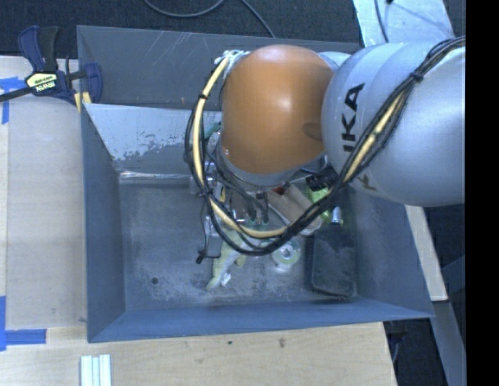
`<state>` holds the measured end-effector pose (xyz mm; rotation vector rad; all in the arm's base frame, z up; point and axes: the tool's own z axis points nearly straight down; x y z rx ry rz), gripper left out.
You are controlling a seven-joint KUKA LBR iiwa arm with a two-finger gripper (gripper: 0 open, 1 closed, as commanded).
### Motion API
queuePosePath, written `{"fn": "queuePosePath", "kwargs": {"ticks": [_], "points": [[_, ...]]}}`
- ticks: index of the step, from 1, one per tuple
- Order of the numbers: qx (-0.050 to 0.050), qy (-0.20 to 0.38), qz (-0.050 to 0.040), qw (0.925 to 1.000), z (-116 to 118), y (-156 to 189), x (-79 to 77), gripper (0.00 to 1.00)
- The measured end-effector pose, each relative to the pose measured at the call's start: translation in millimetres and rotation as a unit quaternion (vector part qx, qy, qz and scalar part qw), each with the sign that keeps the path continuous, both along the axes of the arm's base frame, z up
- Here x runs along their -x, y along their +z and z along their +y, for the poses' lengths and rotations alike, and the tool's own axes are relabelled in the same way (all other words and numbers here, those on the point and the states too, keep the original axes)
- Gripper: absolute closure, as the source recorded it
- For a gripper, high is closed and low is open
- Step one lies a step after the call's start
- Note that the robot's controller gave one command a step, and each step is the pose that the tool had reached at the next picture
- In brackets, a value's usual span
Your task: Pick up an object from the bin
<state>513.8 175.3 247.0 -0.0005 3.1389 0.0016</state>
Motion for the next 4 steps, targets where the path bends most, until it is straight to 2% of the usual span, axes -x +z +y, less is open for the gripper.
{"fn": "queuePosePath", "kwargs": {"ticks": [1,2,3,4], "points": [[0.000,0.031,-0.0014,0.9995,-14.6,-50.8,-0.2,0.00],[0.000,0.074,-0.0023,0.9973,-30.9,-118.7,9.8,0.00],[0.000,0.011,-0.0004,0.9999,-37.4,-144.6,15.8,0.00],[0.000,0.058,-0.0018,0.9983,-49.1,-164.3,15.4,0.00]]}}
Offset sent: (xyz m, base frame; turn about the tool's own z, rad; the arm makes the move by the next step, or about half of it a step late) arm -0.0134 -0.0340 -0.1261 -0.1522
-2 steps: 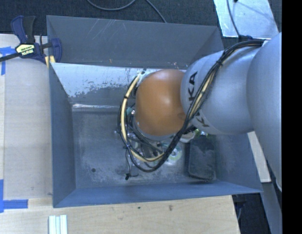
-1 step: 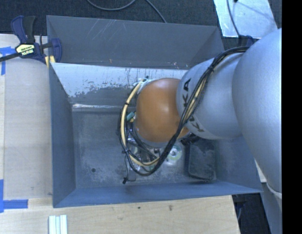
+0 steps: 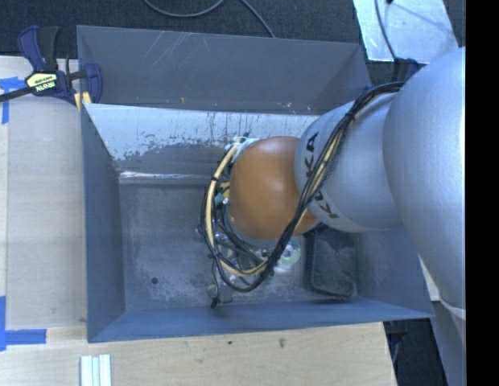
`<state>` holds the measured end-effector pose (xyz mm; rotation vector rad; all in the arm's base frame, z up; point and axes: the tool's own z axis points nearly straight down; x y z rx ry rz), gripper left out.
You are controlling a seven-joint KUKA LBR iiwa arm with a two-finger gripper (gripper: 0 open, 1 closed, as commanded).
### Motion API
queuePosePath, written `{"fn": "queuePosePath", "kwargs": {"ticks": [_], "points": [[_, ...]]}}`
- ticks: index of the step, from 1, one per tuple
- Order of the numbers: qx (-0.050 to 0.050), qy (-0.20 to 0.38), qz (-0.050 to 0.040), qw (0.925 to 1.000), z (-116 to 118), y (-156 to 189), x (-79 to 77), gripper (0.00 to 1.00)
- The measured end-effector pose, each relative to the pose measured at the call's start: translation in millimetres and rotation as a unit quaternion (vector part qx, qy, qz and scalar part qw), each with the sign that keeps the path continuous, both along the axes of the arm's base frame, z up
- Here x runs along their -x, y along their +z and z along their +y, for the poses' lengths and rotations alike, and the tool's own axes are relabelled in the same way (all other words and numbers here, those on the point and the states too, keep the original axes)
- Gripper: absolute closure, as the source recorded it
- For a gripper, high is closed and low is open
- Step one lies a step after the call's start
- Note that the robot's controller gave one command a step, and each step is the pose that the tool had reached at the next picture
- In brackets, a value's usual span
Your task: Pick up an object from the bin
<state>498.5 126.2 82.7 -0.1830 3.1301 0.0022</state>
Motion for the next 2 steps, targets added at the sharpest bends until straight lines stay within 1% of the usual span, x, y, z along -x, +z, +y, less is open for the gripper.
{"fn": "queuePosePath", "kwargs": {"ticks": [1,2], "points": [[0.001,0.009,0.0043,0.9999,-20.1,33.3,4.2,0.00],[-0.001,-0.106,-0.0026,0.9944,-24.5,67.5,-3.1,0.00]]}}
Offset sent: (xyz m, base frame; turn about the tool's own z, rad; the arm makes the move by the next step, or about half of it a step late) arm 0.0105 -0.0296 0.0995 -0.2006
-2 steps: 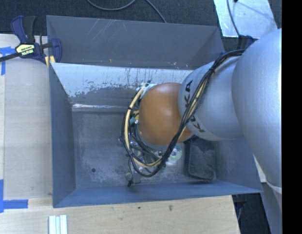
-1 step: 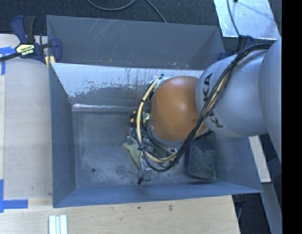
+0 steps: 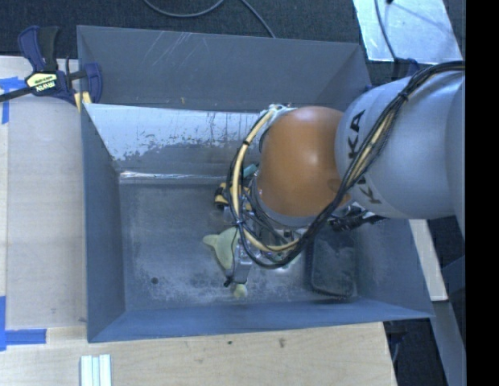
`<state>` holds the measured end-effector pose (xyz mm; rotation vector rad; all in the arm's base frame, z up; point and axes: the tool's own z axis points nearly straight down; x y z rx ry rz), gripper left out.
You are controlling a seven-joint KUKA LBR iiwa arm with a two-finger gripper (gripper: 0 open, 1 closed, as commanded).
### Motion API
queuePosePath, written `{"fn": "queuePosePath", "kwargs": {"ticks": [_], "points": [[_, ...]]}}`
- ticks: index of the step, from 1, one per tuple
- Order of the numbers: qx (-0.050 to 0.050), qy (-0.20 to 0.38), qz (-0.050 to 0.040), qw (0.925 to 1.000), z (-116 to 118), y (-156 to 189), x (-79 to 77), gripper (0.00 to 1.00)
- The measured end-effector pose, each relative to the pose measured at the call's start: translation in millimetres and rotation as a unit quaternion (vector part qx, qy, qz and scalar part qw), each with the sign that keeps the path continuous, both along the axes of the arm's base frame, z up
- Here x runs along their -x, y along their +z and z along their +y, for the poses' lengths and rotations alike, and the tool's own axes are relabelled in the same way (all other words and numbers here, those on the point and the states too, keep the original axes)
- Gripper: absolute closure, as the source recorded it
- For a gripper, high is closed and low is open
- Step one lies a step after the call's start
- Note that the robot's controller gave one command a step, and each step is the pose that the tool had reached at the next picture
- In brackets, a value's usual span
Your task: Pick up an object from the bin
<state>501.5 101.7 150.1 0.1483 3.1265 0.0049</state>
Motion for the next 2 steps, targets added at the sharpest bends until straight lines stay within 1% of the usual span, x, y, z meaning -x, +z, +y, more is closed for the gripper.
{"fn": "queuePosePath", "kwargs": {"ticks": [1,2], "points": [[0.001,0.084,0.0036,0.9965,-32.3,19.9,-5.8,0.00],[0.005,0.236,-0.0043,0.9718,-36.0,-13.0,-18.7,0.00]]}}
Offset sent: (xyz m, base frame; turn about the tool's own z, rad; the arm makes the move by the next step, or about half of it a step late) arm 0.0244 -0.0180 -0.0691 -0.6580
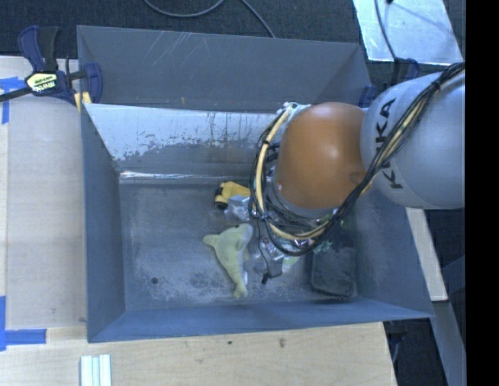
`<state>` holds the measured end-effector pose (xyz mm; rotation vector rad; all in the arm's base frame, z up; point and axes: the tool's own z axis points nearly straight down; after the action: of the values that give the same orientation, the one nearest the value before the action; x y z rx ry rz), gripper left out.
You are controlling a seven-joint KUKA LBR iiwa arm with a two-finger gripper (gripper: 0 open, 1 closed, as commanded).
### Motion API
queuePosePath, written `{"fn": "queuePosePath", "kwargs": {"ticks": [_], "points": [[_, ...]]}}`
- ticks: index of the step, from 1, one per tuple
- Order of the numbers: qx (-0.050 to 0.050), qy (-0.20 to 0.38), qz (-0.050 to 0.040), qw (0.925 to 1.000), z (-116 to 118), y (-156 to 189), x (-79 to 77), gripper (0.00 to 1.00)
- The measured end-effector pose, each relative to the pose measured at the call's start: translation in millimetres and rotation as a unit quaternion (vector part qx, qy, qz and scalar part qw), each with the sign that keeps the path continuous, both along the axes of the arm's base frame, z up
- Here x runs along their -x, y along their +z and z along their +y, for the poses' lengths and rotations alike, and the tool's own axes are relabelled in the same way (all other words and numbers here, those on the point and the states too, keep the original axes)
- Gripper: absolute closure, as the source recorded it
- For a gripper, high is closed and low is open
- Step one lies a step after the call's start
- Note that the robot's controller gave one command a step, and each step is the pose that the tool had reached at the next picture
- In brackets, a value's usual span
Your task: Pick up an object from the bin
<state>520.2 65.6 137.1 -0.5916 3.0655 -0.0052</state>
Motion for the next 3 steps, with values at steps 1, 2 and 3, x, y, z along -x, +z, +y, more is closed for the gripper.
{"fn": "queuePosePath", "kwargs": {"ticks": [1,2,3], "points": [[-0.005,-0.234,0.0051,0.9722,37.0,-61.0,-10.9,1.00],[-0.005,-0.233,0.0047,0.9724,37.7,-61.6,-11.5,1.00],[-0.004,-0.237,0.0080,0.9716,38.3,-22.2,-10.0,1.00]]}}
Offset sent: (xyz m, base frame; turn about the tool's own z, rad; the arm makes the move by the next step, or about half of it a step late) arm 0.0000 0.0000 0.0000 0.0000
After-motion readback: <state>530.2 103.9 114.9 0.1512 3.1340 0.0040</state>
